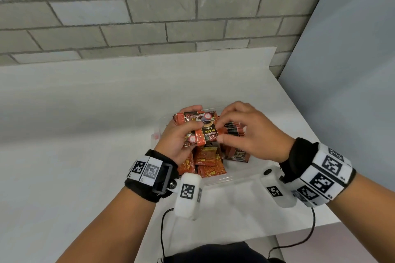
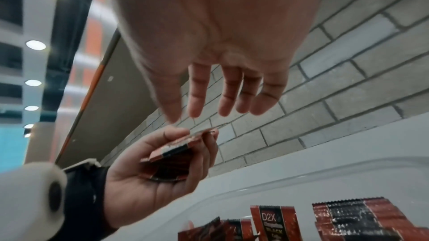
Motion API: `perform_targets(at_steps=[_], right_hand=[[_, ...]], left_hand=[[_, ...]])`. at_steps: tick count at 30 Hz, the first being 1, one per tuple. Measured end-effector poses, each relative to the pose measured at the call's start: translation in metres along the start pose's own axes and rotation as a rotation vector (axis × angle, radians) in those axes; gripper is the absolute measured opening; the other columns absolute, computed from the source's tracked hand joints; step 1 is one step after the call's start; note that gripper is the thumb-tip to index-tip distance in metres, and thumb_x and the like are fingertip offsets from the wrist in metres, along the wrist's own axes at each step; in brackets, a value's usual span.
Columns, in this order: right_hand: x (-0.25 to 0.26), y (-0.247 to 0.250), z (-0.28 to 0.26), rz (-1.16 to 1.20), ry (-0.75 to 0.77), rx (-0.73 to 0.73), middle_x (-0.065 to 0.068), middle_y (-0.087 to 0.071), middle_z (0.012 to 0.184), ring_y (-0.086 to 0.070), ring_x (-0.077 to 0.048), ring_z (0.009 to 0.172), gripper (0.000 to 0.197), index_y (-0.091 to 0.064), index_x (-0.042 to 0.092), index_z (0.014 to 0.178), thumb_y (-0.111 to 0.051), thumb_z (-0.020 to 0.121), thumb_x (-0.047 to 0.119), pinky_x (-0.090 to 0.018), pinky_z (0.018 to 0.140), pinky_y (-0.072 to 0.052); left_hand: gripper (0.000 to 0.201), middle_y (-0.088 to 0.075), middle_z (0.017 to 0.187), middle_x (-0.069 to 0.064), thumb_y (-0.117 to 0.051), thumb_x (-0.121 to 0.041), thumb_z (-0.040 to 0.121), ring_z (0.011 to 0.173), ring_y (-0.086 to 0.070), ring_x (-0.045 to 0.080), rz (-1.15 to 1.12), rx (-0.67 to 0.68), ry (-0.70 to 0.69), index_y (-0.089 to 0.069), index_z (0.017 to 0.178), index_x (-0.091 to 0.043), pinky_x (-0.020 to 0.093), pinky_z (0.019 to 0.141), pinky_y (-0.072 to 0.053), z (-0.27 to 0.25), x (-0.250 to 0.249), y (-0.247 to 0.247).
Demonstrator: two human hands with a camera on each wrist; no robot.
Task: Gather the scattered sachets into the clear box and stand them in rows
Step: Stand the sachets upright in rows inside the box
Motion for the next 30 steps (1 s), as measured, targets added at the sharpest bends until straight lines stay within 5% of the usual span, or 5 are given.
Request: perform_targets(at_steps=[10,16,22,25,30], right_hand=[[-0.008,0.004,0.005,0.253,-0.382,-0.011,0.002,-0.071,0.09,-0.062,0.0,0.065,0.031,-0.05,0.021,0.112,-0.068,0.087,0.026,-0.005,0.04,-0.034],[-0.009,0.007,0.013,0.293,-0.264,-0.083,-0.001,-0.068,0.097,-0.066,-0.015,0.089,0.03,-0.065,0.027,0.113,-0.058,0.092,0.007,-0.027,0.08,-0.053],[-0.009,0.004,0.014,0.414,-0.339,-0.057,-0.001,-0.06,0.097,-0.064,-0.013,0.077,0.036,-0.052,0.026,0.127,-0.056,0.095,0.012,-0.027,0.065,-0.055],[-0.018,0.005,0.007,0.512,-0.376,-0.056,-0.001,-0.064,0.082,-0.063,-0.01,0.066,0.024,-0.058,0.013,0.114,-0.059,0.091,0.007,-0.025,0.059,-0.055],[-0.027,0.02,-0.007,0.186,-0.284,0.011,0.005,-0.067,0.082,-0.063,-0.002,0.072,0.014,-0.066,0.025,0.093,-0.066,0.087,0.011,-0.015,0.066,-0.05]], left_hand=[[0.046,-0.068,0.105,0.017,-0.06,0.006,0.071,0.09,-0.07,0.028,0.021,-0.006,-0.057,-0.058,0.115,-0.01,0.034,0.067,-0.058,0.008,-0.002,-0.016],[0.052,-0.067,0.107,0.018,-0.066,0.0,0.074,0.093,-0.067,0.031,0.11,0.048,-0.008,-0.054,0.124,-0.002,0.043,0.08,-0.056,0.008,0.003,-0.012],[0.051,-0.068,0.096,0.014,-0.057,0.01,0.065,0.087,-0.067,0.027,0.076,0.083,-0.022,-0.06,0.112,-0.012,0.037,0.073,-0.056,0.007,0.007,-0.014],[0.054,-0.068,0.095,0.011,-0.059,0.013,0.063,0.087,-0.068,0.025,0.054,0.074,-0.048,-0.059,0.112,-0.012,0.034,0.07,-0.058,0.007,0.009,-0.011],[0.048,-0.063,0.082,0.005,-0.073,-0.004,0.069,0.077,-0.066,0.023,0.041,-0.054,-0.058,-0.059,0.114,-0.012,0.033,0.065,-0.057,0.009,0.004,0.003]])
Point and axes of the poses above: each hand's wrist, its own z-axis towards the middle knuckle, its own y-axis out of the back of the hand, x = y × z, the point moved 4 cm from there along z, towards the middle knuckle
